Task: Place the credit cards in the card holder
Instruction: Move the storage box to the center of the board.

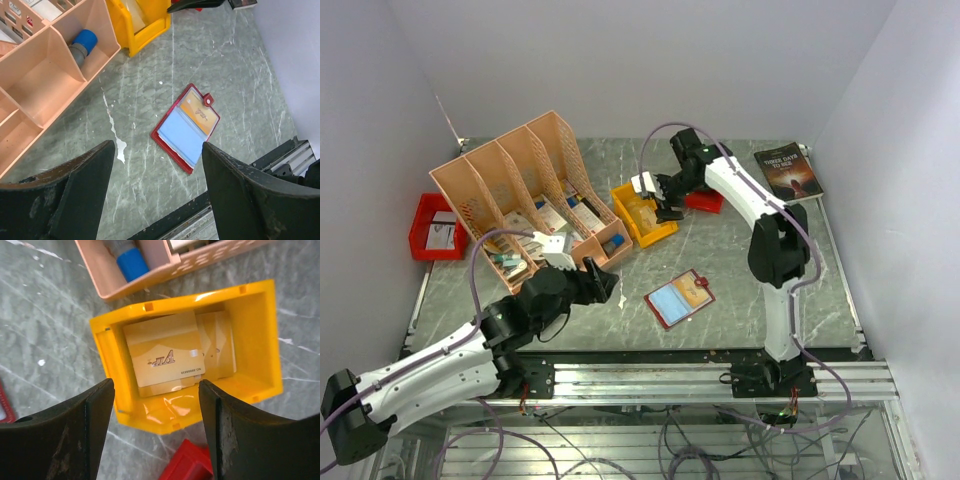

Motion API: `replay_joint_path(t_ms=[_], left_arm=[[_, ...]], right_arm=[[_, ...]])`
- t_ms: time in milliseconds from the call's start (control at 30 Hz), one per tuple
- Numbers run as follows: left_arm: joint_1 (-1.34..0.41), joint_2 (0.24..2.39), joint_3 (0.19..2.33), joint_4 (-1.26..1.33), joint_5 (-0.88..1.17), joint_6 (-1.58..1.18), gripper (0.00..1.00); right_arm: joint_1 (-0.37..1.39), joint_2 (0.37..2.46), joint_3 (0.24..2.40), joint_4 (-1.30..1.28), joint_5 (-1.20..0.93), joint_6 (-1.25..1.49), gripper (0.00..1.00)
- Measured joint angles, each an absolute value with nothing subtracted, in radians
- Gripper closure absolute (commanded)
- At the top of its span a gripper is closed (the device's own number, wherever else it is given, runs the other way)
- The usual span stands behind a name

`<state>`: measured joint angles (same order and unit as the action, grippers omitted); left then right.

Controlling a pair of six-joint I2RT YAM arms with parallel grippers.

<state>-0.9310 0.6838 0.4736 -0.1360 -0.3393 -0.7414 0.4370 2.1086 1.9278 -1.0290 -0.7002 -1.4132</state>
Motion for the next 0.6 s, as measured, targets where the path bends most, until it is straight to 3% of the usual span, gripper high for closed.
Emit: replay_joint_path(t_ms=[600], left_arm=[[-0.931, 0.616, 0.342, -0.074, -0.327, -0.787, 0.2]], right_arm=[[0.49, 2.309, 2.055, -0.905, -0.558, -1.273, 0.33]])
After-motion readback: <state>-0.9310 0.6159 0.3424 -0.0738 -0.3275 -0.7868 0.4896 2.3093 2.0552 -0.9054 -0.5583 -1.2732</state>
